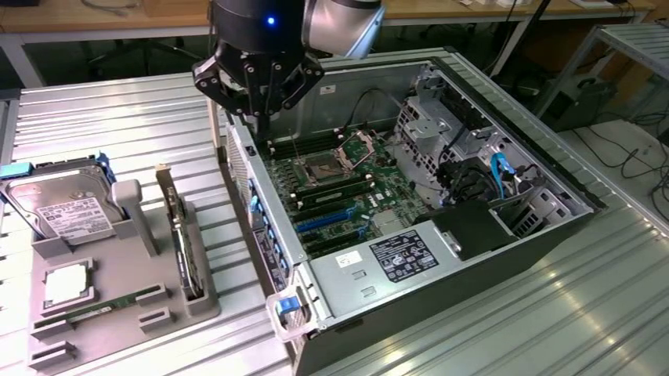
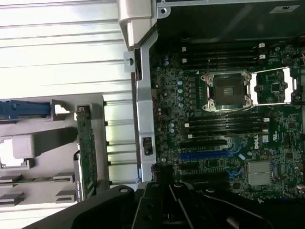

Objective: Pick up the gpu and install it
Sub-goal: 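Reach for the gpu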

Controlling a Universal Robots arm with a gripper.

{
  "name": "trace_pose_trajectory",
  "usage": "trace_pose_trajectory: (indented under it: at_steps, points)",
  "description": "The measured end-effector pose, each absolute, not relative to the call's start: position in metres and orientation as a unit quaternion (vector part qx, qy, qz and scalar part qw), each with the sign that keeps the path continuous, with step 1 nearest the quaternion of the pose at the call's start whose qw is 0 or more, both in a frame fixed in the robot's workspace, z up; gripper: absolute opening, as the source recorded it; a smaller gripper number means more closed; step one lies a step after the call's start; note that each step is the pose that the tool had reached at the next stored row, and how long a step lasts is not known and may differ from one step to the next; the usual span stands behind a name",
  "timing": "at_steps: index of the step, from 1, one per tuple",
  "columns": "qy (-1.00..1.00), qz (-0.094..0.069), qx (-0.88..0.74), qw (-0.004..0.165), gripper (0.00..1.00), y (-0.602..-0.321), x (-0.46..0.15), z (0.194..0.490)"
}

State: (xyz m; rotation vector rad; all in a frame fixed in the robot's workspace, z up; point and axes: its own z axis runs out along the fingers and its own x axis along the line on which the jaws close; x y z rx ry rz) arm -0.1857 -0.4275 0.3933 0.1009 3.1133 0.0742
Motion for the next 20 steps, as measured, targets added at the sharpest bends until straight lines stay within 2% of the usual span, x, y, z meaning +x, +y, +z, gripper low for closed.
trace_pose_trajectory:
  at_steps: [20]
  points:
    - [0.999, 0.024, 0.027, 0.013, 0.11, -0.442, -0.216, 0.393]
